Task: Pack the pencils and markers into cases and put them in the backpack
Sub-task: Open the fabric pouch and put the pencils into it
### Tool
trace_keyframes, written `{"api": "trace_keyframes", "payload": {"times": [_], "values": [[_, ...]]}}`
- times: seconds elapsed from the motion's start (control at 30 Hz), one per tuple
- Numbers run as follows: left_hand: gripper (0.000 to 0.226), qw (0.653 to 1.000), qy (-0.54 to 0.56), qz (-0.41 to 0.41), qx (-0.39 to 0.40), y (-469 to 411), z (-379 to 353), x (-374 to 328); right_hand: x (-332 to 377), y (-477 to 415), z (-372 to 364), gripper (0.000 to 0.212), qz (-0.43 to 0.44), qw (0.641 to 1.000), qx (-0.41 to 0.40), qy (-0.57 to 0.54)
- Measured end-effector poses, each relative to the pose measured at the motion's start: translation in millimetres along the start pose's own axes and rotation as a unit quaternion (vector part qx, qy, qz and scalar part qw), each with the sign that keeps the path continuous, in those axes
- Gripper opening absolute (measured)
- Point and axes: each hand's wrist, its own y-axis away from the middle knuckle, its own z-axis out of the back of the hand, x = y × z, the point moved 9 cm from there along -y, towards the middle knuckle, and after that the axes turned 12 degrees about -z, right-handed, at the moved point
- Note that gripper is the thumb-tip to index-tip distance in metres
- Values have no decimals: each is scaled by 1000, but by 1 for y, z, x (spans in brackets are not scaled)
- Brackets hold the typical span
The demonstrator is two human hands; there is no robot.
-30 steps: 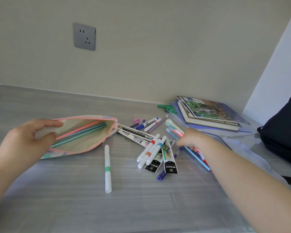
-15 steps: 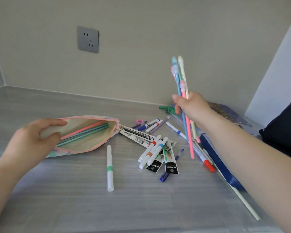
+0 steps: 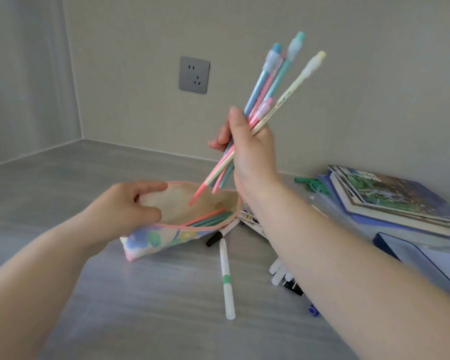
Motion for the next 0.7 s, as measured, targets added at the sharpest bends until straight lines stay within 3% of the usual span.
{"api": "trace_keyframes", "payload": {"times": [0.1,0.17,0.33,0.5,0.57,0.63,0.67,0.7], "values": [[56,999,26,16,12,-1,4,12,-33,1,-18,39,-23,989,59,131],[58,999,37,17,24,-1,3,16,-48,4,-23,42,-17,955,105,277],[53,998,45,18,49,-3,2,21,-70,10,-27,37,-71,832,208,509],[33,996,82,15,43,-2,2,22,-103,22,-24,16,-102,667,292,678],[47,995,80,22,46,-3,2,25,-113,25,-24,18,-117,630,302,706],[62,996,69,23,52,-3,1,25,-112,26,-26,8,-113,620,298,717],[67,996,67,22,53,-3,0,25,-109,27,-29,14,-108,627,301,710],[68,996,65,21,53,-3,-1,24,-107,28,-31,33,-107,638,302,700]]}}
